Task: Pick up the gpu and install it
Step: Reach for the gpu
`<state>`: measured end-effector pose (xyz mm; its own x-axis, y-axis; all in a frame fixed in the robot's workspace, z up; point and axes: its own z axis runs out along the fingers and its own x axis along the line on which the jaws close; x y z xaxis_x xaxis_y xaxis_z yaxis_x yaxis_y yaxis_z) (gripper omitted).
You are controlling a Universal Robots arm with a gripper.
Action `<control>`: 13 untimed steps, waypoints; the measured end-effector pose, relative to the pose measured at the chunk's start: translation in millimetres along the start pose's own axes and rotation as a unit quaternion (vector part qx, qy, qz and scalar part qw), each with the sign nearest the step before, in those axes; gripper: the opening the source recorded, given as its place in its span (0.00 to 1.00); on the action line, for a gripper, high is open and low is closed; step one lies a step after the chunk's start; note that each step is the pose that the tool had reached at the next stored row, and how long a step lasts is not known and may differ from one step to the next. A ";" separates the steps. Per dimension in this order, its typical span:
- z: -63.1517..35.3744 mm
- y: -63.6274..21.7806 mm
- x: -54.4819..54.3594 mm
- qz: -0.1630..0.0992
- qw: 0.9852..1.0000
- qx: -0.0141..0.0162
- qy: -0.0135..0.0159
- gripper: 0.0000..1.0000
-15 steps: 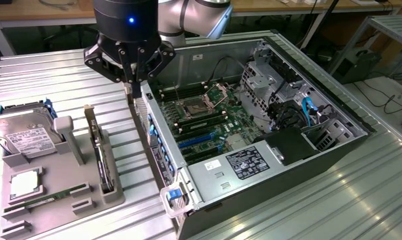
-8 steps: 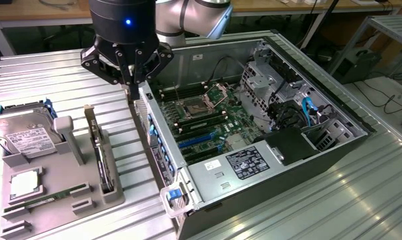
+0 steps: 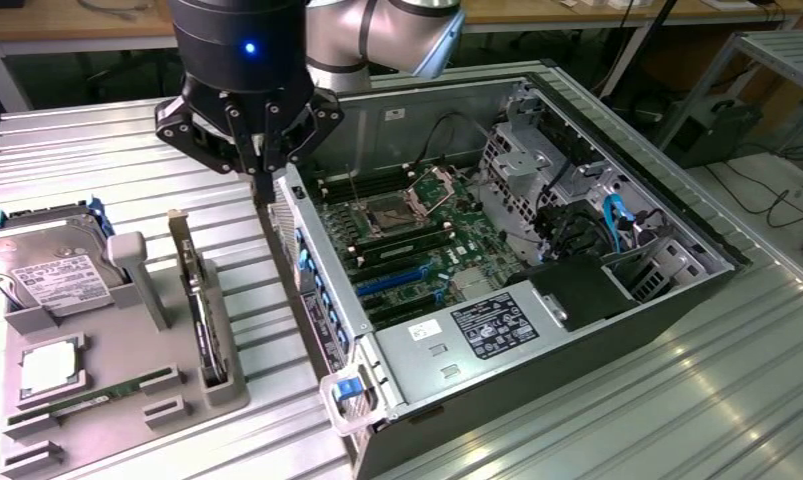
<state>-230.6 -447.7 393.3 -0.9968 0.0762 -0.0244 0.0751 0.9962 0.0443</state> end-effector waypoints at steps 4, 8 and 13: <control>-0.2 -1.7 7.9 0.000 1.000 0.000 0.000 0.11; -0.5 -2.9 25.0 -0.002 1.000 0.000 0.000 0.11; -0.8 -4.1 39.4 -0.003 1.000 0.000 0.000 0.11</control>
<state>-270.3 -448.8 392.9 -0.9973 0.0693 -0.0244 0.0682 0.9967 0.0444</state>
